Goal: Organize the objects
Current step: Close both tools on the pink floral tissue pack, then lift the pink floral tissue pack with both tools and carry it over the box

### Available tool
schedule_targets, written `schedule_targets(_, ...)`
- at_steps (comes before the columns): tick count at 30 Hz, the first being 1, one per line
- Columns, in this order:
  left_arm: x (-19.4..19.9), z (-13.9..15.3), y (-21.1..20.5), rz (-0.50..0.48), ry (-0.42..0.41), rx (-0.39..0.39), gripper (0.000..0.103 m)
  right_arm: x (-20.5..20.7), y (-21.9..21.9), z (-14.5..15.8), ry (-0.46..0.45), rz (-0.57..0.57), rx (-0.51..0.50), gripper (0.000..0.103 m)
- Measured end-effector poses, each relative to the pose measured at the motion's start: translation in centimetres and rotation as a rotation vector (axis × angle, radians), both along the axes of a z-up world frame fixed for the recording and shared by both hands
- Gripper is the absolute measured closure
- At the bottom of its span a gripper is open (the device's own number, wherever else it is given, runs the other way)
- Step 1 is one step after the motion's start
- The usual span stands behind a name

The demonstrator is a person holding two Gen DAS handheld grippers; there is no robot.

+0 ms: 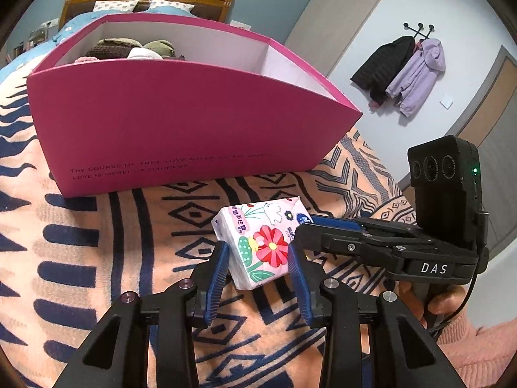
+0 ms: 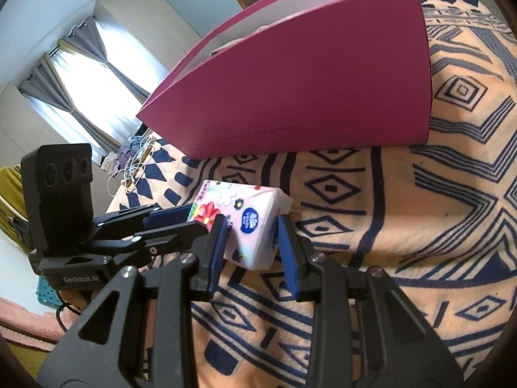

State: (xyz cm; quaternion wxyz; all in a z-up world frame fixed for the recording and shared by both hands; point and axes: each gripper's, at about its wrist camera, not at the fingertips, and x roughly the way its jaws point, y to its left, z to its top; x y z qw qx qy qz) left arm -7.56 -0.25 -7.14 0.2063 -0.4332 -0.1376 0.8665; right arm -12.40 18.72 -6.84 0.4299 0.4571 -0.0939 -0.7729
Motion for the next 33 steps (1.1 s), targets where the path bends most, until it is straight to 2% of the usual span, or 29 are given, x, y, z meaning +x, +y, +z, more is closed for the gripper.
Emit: schedule_targets(33, 0.9, 4.5, 0.7, -0.019, 0.124, -0.035, 0.066, 1.0, 0.2, 3.9, 0.137, -0.024, -0.016, 0.068)
